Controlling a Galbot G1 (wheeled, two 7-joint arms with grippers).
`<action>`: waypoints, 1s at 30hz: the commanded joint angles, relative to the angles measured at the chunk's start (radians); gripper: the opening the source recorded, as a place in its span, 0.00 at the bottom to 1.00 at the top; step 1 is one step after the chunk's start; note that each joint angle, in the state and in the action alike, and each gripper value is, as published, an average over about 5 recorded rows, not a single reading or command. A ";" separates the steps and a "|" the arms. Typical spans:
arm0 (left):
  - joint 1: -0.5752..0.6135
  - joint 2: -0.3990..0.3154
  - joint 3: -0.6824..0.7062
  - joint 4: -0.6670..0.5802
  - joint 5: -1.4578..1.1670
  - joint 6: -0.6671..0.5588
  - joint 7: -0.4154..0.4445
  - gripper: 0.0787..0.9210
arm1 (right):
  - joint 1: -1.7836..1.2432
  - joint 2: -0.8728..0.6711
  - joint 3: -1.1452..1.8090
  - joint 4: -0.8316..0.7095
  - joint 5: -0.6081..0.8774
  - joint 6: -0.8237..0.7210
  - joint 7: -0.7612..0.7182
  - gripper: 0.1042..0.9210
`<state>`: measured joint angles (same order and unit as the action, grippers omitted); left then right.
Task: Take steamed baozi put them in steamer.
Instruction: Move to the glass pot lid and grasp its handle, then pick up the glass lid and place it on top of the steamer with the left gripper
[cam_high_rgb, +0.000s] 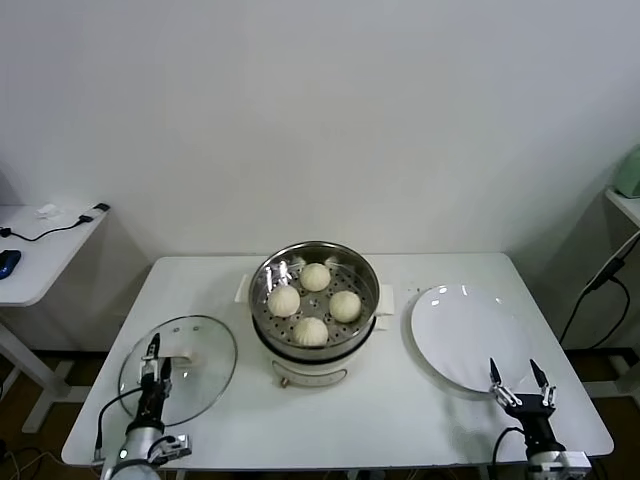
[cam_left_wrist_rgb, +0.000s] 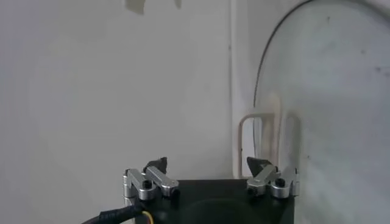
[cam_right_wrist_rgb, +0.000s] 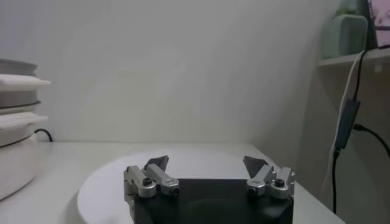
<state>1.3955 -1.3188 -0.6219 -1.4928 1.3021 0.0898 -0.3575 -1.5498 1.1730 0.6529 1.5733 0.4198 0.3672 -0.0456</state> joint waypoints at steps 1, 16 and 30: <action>-0.036 0.001 0.007 0.027 -0.009 0.043 0.037 0.87 | -0.004 0.007 -0.001 -0.006 -0.005 0.002 -0.001 0.88; -0.047 -0.030 0.015 0.058 -0.028 0.078 0.047 0.40 | -0.007 0.012 0.002 -0.006 -0.014 0.009 -0.002 0.88; 0.003 -0.008 -0.042 -0.147 -0.122 0.057 0.096 0.07 | -0.008 0.003 0.010 0.012 -0.011 0.007 -0.001 0.88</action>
<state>1.3722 -1.3452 -0.6363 -1.4942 1.2396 0.1490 -0.2969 -1.5579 1.1761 0.6610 1.5809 0.4092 0.3756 -0.0487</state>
